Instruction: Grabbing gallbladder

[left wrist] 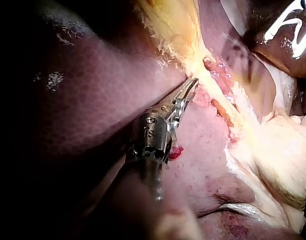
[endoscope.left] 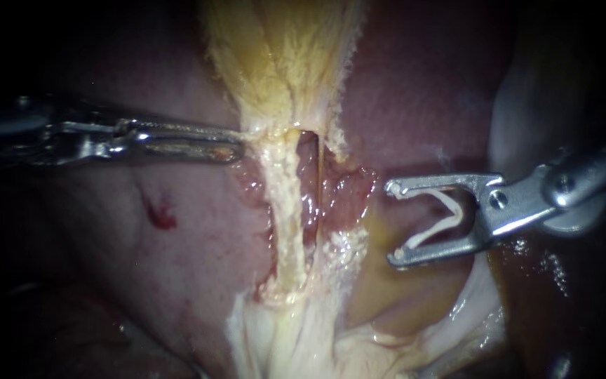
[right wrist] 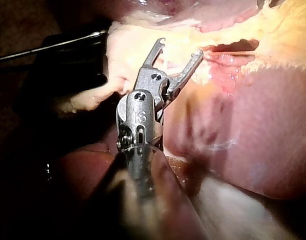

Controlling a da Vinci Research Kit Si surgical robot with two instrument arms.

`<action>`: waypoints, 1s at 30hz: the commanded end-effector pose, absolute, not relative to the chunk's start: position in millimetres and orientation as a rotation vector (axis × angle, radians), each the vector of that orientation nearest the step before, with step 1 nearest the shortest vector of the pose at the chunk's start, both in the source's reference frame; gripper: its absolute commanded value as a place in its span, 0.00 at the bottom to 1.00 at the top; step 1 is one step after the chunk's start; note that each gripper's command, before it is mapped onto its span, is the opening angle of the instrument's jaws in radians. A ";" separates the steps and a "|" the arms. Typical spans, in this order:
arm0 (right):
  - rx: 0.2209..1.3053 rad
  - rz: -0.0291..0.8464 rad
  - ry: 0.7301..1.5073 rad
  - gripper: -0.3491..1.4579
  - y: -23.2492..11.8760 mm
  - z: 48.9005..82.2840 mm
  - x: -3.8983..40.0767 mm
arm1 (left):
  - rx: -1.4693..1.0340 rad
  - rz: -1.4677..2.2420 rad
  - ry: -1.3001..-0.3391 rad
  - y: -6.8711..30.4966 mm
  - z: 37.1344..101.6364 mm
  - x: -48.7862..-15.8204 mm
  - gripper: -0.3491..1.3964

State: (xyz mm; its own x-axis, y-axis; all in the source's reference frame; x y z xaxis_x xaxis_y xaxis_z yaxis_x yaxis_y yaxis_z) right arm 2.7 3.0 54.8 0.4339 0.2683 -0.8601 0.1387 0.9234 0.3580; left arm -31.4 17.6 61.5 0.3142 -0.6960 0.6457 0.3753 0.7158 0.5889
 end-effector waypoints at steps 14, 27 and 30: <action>0.408 0.084 1.128 0.45 3.0 54.9 2.6 | 0.363 -0.766 -1.139 20.0 54.0 -28.3 0.00; 0.408 0.084 1.128 0.45 3.0 54.9 2.5 | 0.359 -0.768 -1.141 19.9 54.2 -28.4 0.00; 0.408 0.084 1.128 0.45 3.0 54.9 2.5 | 0.358 -0.768 -1.141 20.0 54.5 -28.4 0.00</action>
State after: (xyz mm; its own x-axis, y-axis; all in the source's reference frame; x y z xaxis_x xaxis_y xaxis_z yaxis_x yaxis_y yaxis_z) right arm 2.5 3.0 54.9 0.4339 0.2686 -0.8600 0.1384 0.9233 0.3582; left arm -28.3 20.0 54.5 0.2033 -0.7064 0.6780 0.3626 0.6975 0.6181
